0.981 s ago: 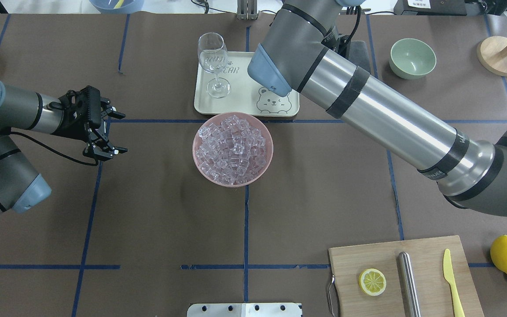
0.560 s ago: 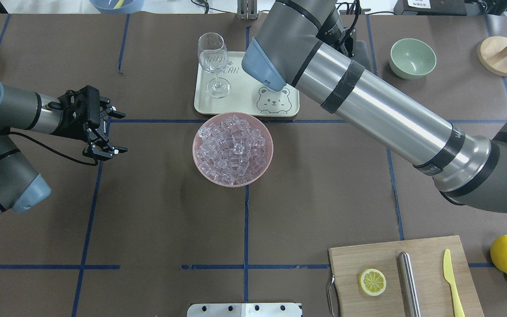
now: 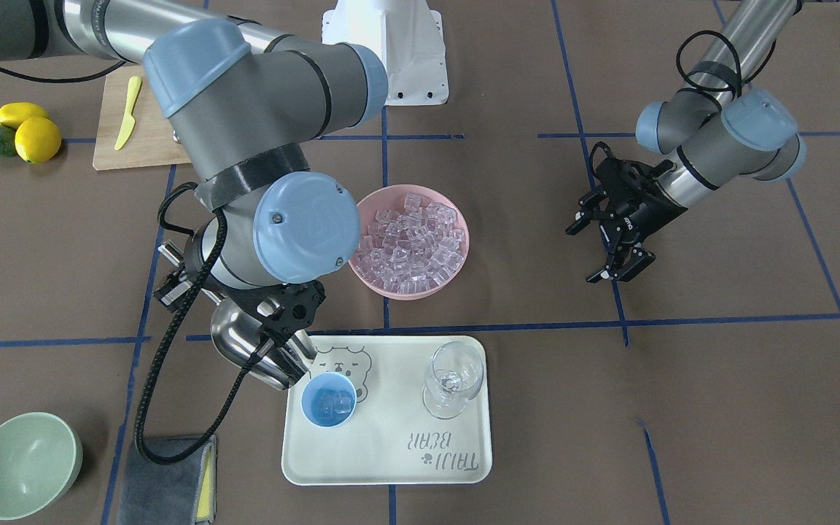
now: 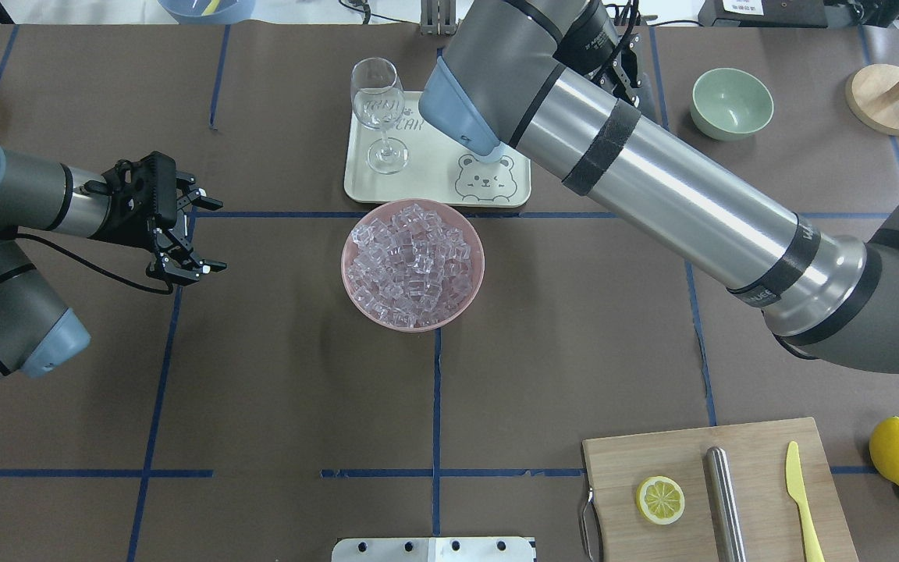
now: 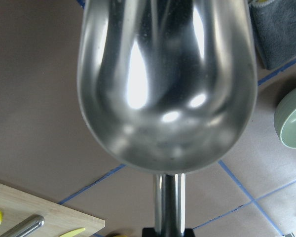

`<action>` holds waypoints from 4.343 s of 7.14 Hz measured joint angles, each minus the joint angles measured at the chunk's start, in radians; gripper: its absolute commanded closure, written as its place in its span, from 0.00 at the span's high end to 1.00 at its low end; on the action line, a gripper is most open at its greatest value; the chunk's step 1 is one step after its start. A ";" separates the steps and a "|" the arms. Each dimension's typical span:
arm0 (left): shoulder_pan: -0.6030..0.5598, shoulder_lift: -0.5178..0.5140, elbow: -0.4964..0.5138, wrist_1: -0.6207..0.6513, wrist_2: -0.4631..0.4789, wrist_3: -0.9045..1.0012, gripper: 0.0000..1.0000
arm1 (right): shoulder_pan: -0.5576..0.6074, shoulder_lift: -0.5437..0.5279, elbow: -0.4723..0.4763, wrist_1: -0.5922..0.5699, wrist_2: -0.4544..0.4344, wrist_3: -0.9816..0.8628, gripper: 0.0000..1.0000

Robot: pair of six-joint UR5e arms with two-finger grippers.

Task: Put ice in cup with scoop
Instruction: 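Carry the empty scoop back toward its table spot while the left arm retracts, then lower the scoop onto the table and open the right gripper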

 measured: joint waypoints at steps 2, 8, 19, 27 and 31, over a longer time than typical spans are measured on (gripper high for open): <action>-0.008 -0.001 0.000 0.009 0.000 0.003 1.00 | 0.002 -0.002 0.010 0.004 0.012 0.006 0.00; -0.168 0.050 -0.001 0.014 -0.045 0.040 1.00 | 0.051 -0.504 0.629 0.178 0.190 0.542 0.00; -0.437 0.262 -0.056 0.517 -0.027 0.307 1.00 | -0.122 -1.253 0.781 1.032 0.212 1.137 0.00; -0.437 0.269 -0.061 0.518 -0.026 0.307 1.00 | -0.167 -1.257 0.765 1.034 0.217 1.200 0.00; -0.437 0.268 -0.061 0.518 -0.026 0.305 1.00 | -0.193 -1.246 0.761 1.036 0.210 1.220 1.00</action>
